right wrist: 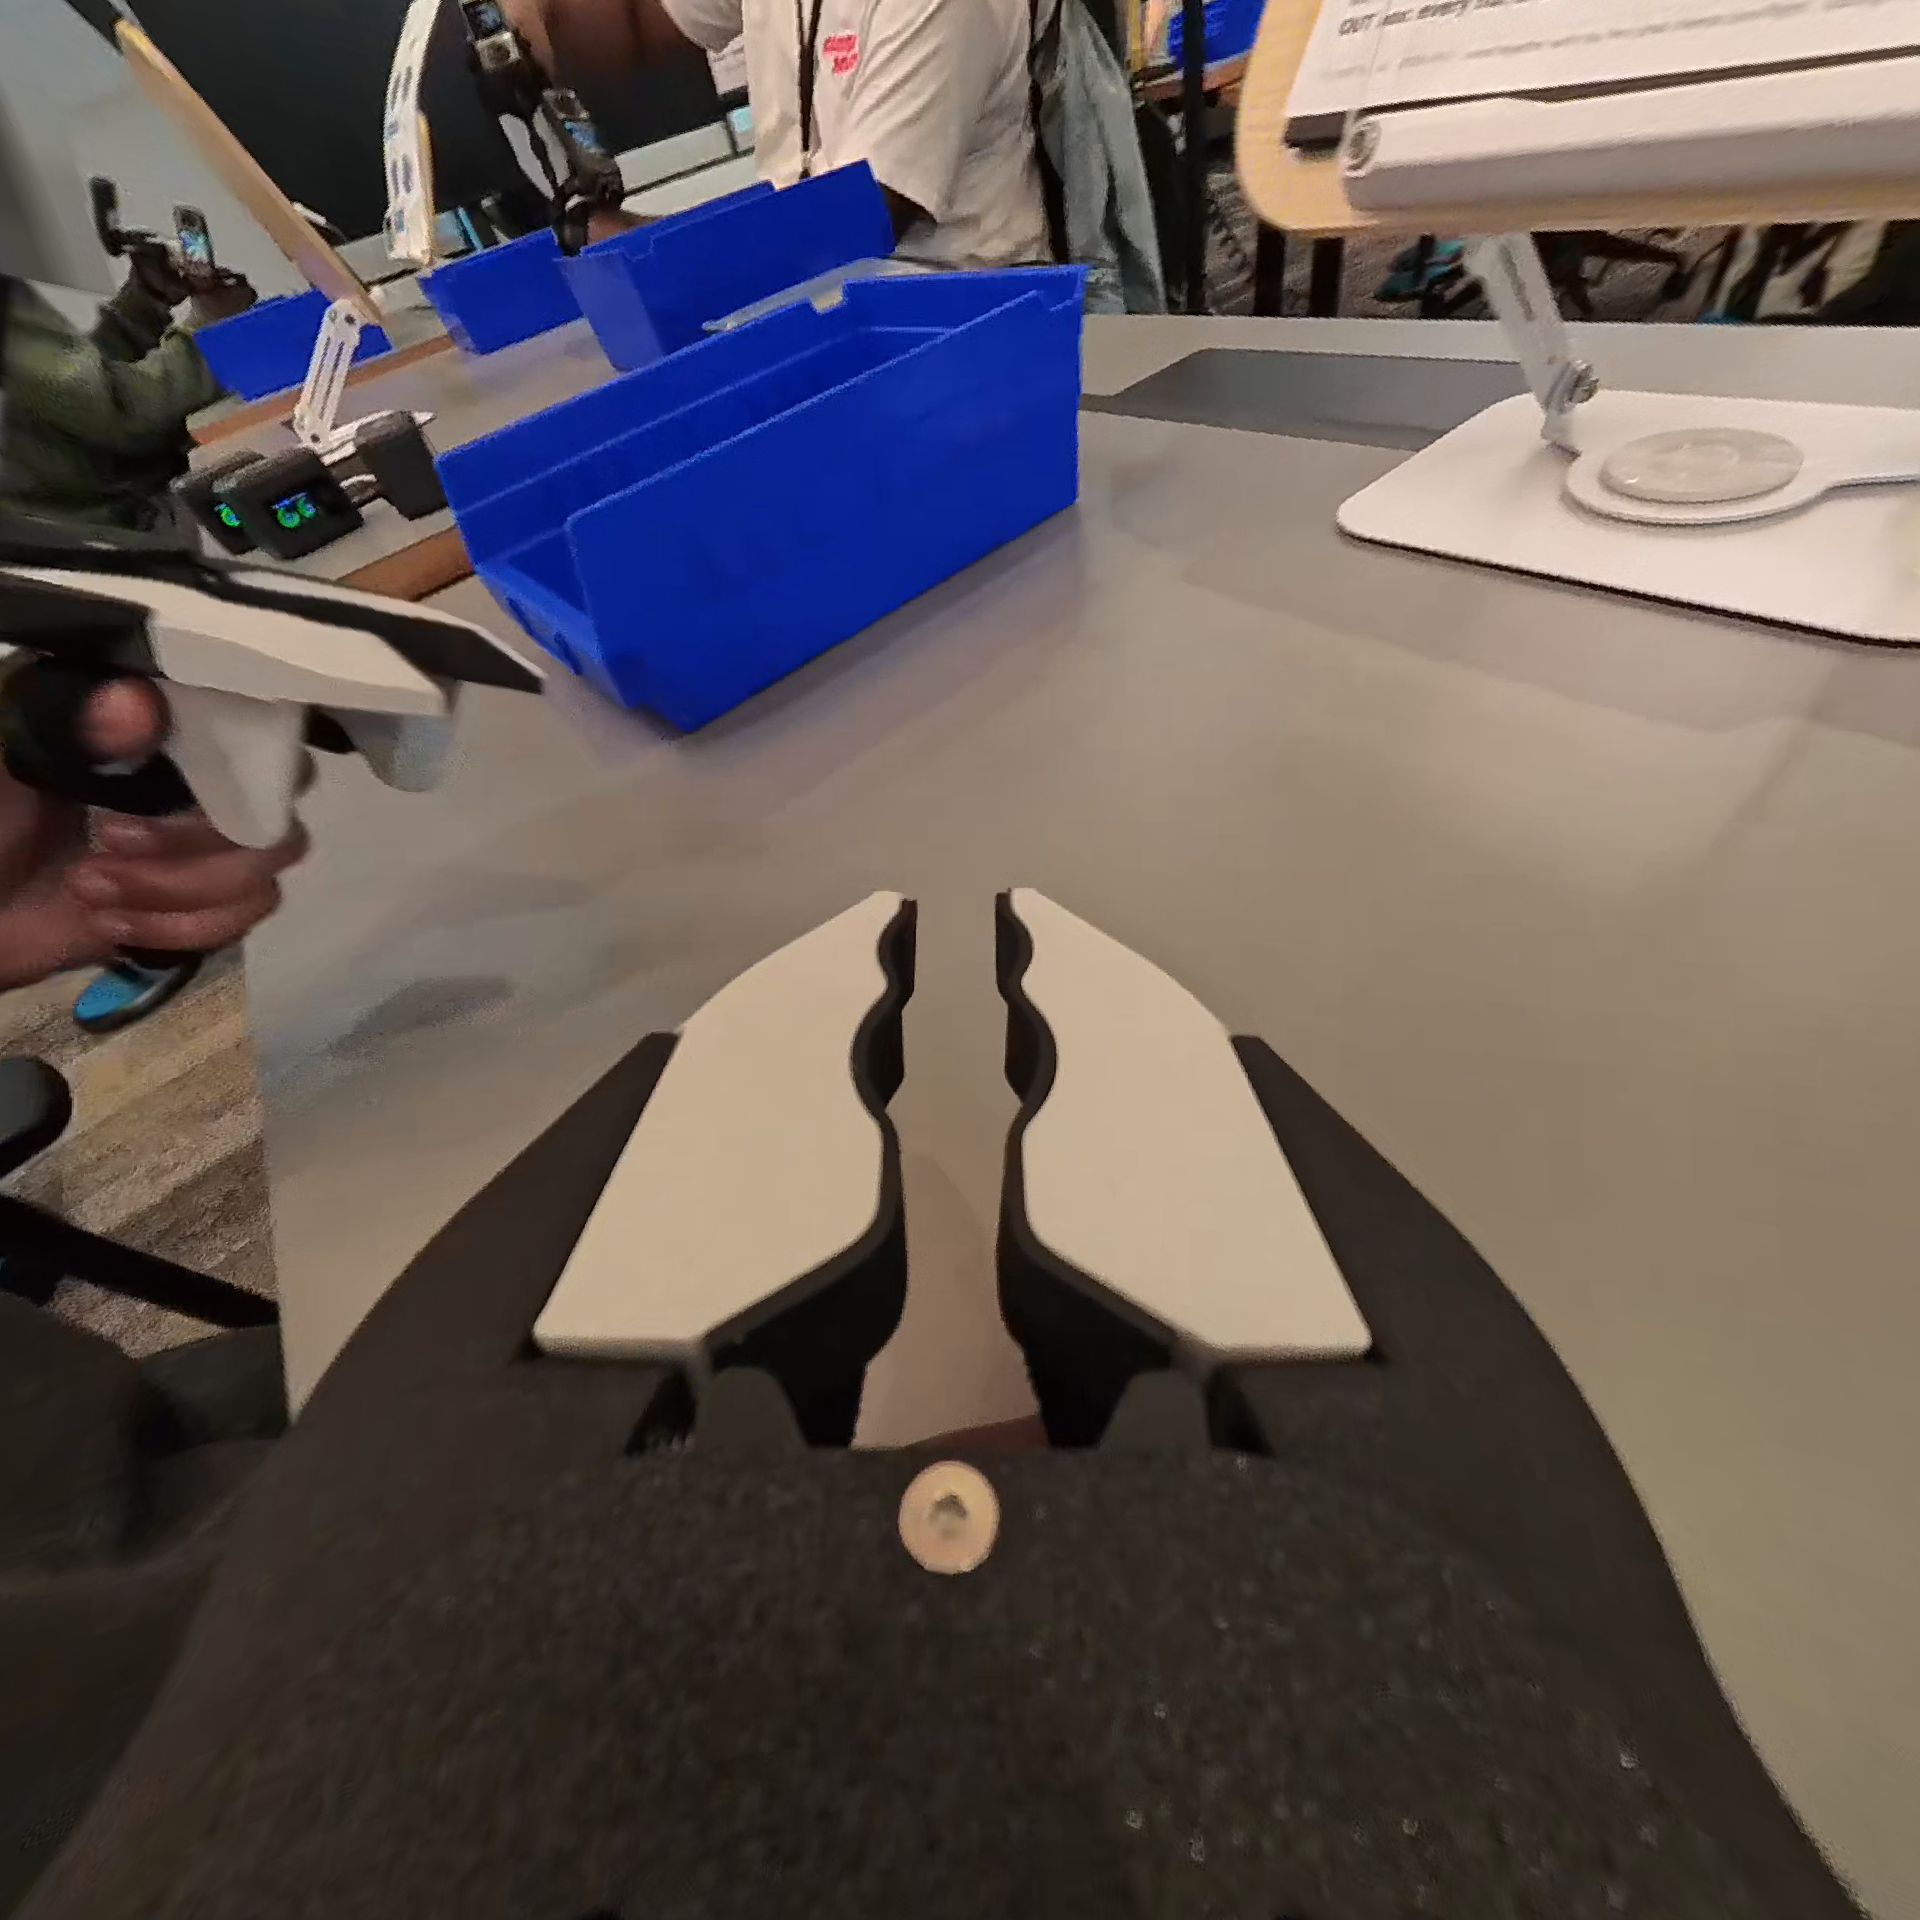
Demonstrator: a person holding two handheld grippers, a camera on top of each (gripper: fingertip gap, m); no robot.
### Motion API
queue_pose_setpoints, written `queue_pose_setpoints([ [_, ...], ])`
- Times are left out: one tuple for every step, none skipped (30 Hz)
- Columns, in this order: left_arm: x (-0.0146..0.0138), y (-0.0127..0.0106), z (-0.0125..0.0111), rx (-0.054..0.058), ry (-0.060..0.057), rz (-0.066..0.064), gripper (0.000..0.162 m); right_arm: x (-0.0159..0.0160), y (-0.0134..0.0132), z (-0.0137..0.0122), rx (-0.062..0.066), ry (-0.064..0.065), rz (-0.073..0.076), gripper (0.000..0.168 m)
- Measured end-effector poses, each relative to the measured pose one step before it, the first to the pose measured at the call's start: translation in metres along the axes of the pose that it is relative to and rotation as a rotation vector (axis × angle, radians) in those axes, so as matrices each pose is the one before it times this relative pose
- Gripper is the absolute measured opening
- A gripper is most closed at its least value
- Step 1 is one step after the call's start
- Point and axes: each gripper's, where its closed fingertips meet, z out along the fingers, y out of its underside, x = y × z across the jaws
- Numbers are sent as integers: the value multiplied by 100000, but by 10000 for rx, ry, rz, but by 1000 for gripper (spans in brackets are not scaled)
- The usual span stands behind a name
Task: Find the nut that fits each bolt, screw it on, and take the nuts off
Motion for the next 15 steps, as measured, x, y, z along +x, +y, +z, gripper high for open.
queue_pose_setpoints([
  [-53, -581, -661, -27, -119, 239, 44, 366, -50, -122, 79, 97, 78, 14],
  [-220, -644, -735, -106, -126, 360, 43, 178, -47, -109, 48, -19, 94, 14],
  [-607, -723, -789, -205, -203, 415, 42, 61, -75, -100, 51, -70, 83, 14],
  [-1088, -752, -753, -341, -305, 465, 41, 48, -51, -101, 32, -58, 47, 14],
  [-1658, -729, -640, -459, -469, 591, 41, 76, -19, -94, 4, -14, 10, 14],
  [-2097, -546, -370, -566, -554, 709, 41, 83, 3, -102, 2, 21, -32, 13],
  [-2486, -148, 33, -788, -611, 762, 39, 59, 52, -97, -8, 34, -65, 13],
  [-2983, 67, 403, -866, -877, 812, 37, 45, 114, -60, -41, 33, -67, 13],
  [-2901, 287, 841, -934, -878, 930, 37, 16, 151, -46, -54, 32, -56, 13],
  [-2039, 276, 1232, -822, -393, 921, 38, -11, 153, -49, -65, 19, -36, 13],
  [-1154, -98, 1485, -475, 168, 665, 38, -76, 123, -81, -41, 5, -27, 13],
  [-806, -189, 1669, -352, 443, 375, 37, -100, 87, -113, 5, 7, -23, 13],
  [-809, -66, 1767, -361, 418, 271, 36, -109, 113, -129, 11, 5, 2, 13],
  [-714, 174, 1738, -416, 397, 282, 36, -128, 131, -139, -6, -10, 20, 13],
  [-755, 455, 1582, -587, 252, 220, 36, -117, 100, -118, 6, -7, 22, 13],
])
